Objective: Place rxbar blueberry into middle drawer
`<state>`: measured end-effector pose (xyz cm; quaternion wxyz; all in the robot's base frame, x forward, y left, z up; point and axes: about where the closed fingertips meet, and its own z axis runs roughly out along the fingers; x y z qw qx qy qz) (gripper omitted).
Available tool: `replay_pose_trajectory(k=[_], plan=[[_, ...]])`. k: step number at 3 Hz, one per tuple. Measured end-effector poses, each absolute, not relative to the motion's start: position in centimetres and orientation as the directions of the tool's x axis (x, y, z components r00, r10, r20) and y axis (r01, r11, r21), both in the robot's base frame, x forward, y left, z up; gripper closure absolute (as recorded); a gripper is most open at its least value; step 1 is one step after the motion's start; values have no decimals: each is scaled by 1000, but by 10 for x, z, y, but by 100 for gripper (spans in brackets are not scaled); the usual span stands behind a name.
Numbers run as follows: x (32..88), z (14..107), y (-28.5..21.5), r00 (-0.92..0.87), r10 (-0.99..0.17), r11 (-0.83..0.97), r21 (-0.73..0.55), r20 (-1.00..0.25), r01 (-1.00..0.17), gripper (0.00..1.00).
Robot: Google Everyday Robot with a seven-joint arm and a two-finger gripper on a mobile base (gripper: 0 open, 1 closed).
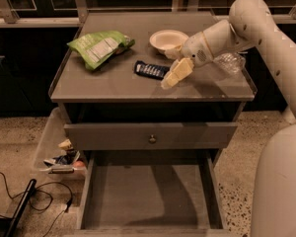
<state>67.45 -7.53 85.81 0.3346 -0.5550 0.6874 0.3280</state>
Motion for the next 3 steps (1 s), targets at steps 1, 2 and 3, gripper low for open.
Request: replay_pose_trajectory(k=[1, 2, 3], plan=[[675, 853, -68, -204, -556, 174, 127, -805, -977, 0], [677, 850, -65, -233, -582, 197, 144, -779, -970, 0], [681, 848, -64, -253, -621, 235, 131, -742, -963, 0]])
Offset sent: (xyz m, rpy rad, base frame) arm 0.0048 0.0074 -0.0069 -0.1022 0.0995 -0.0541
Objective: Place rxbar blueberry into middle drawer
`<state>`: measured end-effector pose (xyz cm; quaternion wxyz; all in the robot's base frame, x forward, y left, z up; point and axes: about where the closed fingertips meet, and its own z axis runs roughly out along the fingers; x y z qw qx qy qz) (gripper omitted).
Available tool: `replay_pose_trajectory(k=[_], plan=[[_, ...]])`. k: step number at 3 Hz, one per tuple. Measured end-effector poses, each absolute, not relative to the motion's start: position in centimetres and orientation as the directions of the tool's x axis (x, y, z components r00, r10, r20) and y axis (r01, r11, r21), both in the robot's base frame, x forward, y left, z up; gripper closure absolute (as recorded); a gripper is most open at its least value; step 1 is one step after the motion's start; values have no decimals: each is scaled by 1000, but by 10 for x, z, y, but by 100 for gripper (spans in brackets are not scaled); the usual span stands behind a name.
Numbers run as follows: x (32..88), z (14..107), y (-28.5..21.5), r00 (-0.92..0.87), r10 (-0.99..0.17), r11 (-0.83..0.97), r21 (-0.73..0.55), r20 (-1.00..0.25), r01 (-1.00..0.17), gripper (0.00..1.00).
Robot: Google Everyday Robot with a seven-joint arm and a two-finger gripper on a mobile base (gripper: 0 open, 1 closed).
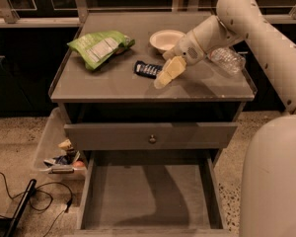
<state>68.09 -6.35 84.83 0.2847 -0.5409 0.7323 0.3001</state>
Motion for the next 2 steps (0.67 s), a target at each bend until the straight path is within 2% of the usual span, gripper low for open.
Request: replay_pose_trajectory(k=[2], plan=[[689, 842, -59, -274, -685, 278, 104, -675, -955, 0]])
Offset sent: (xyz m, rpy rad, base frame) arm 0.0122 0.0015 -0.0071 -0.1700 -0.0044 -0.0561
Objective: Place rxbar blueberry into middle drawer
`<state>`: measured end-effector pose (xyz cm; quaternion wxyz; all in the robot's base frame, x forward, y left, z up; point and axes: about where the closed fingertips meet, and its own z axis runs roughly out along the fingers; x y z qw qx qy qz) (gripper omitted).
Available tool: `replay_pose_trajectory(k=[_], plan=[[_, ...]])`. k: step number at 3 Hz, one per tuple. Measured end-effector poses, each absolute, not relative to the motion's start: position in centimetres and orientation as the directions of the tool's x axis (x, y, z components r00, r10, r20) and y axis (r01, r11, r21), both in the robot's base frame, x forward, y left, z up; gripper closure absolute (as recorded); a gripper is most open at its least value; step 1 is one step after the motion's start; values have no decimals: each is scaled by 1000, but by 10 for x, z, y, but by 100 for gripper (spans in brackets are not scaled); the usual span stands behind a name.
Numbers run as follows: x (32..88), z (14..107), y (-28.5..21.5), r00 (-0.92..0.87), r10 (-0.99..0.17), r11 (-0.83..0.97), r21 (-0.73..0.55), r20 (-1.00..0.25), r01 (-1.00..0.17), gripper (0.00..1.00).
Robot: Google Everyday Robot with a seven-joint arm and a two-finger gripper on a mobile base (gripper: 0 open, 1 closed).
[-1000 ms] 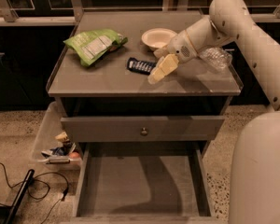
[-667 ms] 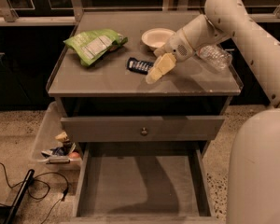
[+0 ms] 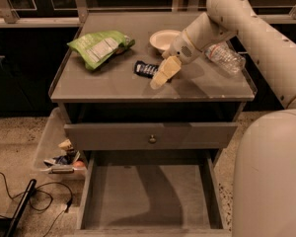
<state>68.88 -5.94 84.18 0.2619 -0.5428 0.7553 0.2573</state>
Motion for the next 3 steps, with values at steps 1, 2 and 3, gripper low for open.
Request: replay_pose_trajectory(k=[1, 2, 3], plan=[[693, 836, -57, -279, -712, 287, 95, -644, -953, 0], [693, 836, -57, -279, -713, 287, 95, -644, -953, 0], [693, 836, -57, -279, -713, 287, 95, -644, -953, 19]])
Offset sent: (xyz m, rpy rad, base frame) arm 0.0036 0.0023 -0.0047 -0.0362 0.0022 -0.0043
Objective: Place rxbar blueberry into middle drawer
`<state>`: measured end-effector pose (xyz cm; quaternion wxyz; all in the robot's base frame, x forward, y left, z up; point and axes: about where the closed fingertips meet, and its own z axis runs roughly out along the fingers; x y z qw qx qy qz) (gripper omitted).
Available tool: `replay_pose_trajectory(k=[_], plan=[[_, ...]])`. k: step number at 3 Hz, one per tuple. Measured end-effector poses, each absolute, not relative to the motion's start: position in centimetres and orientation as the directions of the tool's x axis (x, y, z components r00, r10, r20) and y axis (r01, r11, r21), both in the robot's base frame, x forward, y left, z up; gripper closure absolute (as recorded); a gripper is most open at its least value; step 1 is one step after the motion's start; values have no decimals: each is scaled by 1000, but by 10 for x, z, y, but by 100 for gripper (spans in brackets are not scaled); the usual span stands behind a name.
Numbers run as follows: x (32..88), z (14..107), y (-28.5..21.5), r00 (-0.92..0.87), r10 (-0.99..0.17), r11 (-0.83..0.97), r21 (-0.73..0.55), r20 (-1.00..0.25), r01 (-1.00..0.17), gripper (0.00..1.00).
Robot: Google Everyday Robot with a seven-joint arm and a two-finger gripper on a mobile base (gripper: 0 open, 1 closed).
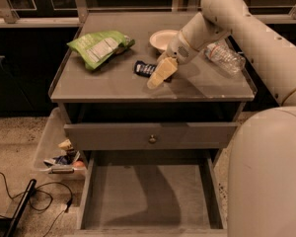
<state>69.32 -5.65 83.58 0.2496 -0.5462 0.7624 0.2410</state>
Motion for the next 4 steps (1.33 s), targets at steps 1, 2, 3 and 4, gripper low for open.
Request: replay_pose_trajectory(k=[1, 2, 3, 4], plan=[[693, 836, -57, -279, -713, 287, 95, -644, -953, 42], [693, 836, -56, -279, -713, 287, 95, -644, -953, 65], [693, 836, -56, -279, -713, 287, 95, -644, -953, 89], [693, 836, -56, -279, -713, 287, 95, -644, -953, 100]])
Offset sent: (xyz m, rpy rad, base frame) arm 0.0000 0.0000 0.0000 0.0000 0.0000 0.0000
